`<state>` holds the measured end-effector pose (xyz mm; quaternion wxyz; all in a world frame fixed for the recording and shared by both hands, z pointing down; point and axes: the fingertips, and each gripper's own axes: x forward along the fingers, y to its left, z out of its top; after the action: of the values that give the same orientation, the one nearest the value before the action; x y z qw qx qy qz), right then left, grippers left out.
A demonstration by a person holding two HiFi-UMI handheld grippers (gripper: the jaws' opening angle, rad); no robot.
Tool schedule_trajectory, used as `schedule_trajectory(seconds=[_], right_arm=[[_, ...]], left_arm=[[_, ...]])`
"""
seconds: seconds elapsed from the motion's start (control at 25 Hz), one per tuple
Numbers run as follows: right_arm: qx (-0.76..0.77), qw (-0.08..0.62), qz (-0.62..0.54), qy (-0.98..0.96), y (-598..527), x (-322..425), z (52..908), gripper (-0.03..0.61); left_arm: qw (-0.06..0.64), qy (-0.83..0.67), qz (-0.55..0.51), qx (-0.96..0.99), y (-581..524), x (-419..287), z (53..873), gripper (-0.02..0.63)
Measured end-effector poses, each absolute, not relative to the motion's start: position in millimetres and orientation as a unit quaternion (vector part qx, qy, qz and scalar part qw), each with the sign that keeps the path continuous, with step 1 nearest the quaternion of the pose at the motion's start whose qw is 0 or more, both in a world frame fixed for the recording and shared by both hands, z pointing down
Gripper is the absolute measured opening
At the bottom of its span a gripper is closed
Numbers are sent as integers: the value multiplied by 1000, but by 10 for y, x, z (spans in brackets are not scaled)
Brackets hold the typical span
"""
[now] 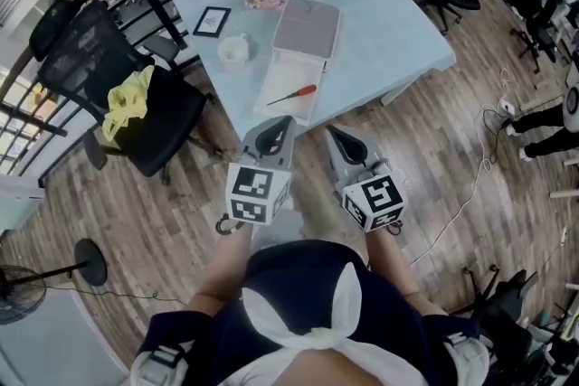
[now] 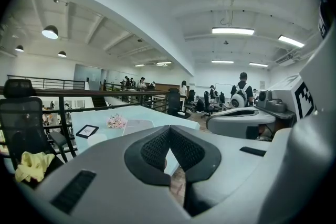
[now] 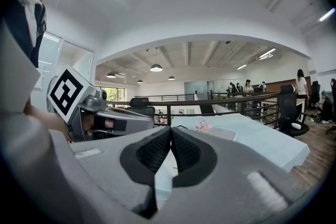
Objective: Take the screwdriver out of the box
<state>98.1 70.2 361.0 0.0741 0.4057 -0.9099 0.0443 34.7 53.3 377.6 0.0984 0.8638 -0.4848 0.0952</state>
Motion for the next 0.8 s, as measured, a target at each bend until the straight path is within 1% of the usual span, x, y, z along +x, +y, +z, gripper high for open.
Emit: schedule_trajectory(seconds=[0.16, 0.36, 0.6, 0.64, 0.68, 0.8], right_arm=[[408, 76, 44, -909, 482, 770, 3622, 0], [406, 83, 52, -908, 277, 565, 3707, 0], [439, 85, 49, -893, -35, 625, 3713, 2], [442, 85, 49, -892, -102, 635, 3710, 35], [442, 86, 50, -891, -171, 635, 3712, 54], [438, 93, 42, -893, -391, 602, 3699, 61]], left_arm=[[92, -473, 96, 871, 311, 174, 3741, 17], [104, -474, 91, 870, 63, -107, 3821, 17], [117, -485, 91, 862, -171, -355, 3903, 17], [120, -488, 89, 860, -222, -401, 3904, 17], [121, -489, 87, 859, -273, -444, 3907, 17], [119, -495, 87, 856, -447, -578, 3912, 17]])
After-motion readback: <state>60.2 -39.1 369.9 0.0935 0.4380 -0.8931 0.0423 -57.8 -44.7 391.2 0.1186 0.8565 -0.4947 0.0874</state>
